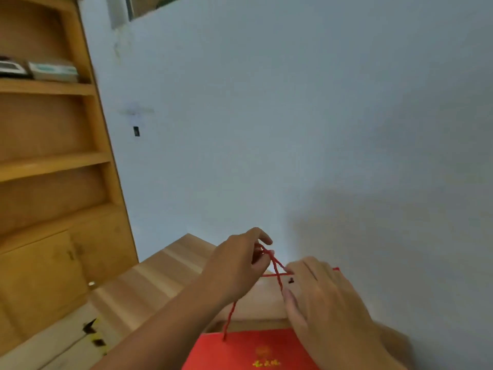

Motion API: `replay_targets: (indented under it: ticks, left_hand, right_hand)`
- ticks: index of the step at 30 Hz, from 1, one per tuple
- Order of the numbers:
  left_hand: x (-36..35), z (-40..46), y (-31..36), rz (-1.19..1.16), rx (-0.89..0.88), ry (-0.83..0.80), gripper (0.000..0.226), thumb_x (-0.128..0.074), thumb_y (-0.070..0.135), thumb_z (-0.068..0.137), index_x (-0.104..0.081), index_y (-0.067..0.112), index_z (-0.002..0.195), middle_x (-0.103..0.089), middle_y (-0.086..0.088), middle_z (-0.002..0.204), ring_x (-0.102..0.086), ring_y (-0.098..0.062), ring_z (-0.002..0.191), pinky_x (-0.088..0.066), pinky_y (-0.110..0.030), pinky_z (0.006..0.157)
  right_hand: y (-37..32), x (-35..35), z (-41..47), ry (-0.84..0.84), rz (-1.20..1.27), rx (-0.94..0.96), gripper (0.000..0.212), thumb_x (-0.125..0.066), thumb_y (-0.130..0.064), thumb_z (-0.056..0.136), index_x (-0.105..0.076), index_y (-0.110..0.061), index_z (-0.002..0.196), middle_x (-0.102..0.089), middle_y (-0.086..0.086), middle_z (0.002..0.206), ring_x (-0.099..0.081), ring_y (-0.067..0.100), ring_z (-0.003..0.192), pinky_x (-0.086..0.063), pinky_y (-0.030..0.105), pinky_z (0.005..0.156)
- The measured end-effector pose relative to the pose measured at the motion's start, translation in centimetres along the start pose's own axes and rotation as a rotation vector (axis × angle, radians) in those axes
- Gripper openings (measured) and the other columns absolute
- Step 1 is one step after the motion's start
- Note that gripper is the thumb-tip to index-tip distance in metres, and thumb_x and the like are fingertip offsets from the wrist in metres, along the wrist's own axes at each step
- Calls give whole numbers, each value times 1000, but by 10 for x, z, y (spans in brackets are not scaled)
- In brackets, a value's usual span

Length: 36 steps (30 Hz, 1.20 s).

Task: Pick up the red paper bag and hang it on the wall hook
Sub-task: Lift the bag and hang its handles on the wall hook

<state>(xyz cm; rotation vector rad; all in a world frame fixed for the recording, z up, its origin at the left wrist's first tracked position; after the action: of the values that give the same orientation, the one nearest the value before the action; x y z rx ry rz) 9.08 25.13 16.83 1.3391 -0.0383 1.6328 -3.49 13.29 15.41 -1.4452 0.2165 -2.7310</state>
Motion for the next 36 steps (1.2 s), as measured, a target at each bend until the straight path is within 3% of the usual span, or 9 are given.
replay_targets:
  ticks: [3,8,12,17,21,23,25,36]
  left_hand:
    - [41,-20,-47,28,80,80,15,-62,24,96,-68,31,106,-77,13,83,-69,0,79,-59,-33,77]
    - [101,-52,-135,-18,234,188,21,-61,14,96,-71,32,103,-76,14,86,-73,-3,80,-63,-34,80]
    - [146,-70,-208,-37,256,242,20,-63,13,96,-72,30,102,-75,14,84,-72,-2,81,-63,-32,81]
    - [202,-85,-302,-8,232,192,18,-65,14,92,-72,30,99,-75,14,83,-71,-2,82,-61,-37,77]
    - [243,-91,-366,17,225,151,20,-65,9,93,-74,26,100,-74,16,83,-70,1,82,-59,-27,77]
    - [262,-91,-395,19,216,136,18,-66,10,93,-74,25,100,-75,16,84,-70,1,83,-58,-25,75]
    - [281,-87,-424,8,214,127,18,-66,8,94,-74,23,99,-76,15,84,-71,2,83,-58,-26,75]
    - [358,-33,-592,-41,172,127,12,-70,14,95,-75,22,102,-77,12,90,-73,0,88,-57,-17,83]
  right_hand:
    - [-40,-24,14,-28,46,60,24,-47,-35,80,-55,-28,102,-54,-11,91,-53,13,79,-49,32,69]
    - [-115,-61,46,-37,126,139,21,-48,-35,75,-55,-25,92,-59,-8,87,-58,16,75,-49,31,64]
    - [-182,-98,79,-53,169,191,31,-44,-40,80,-61,-26,100,-65,-8,93,-62,16,80,-52,32,70]
    - [-272,-154,124,-92,190,223,32,-43,-42,85,-57,-28,111,-61,-10,105,-58,15,92,-49,32,80]
    - [-343,-183,162,-80,222,257,21,-53,-35,85,-54,-30,105,-57,-11,96,-55,14,82,-48,30,68]
    - [-374,-201,183,-92,225,289,20,-49,-37,88,-52,-34,108,-56,-15,102,-54,11,87,-47,29,69]
    - [-398,-221,205,-89,239,303,23,-45,-40,89,-52,-32,110,-55,-16,104,-52,10,90,-46,29,72]
    - [-510,-346,350,19,246,332,25,-59,-30,89,-57,-22,112,-62,-4,104,-56,17,89,-49,33,74]
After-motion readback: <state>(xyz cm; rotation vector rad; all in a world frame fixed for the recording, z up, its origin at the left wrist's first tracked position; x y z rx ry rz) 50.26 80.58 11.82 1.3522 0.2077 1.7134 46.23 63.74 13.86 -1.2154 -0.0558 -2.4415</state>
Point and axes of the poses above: each hand's wrist, its own z-axis towards the middle knuckle, its own x-axis out of the back of the hand, y = z × x, the point moved 3 cm from there along z, towards the middle knuckle
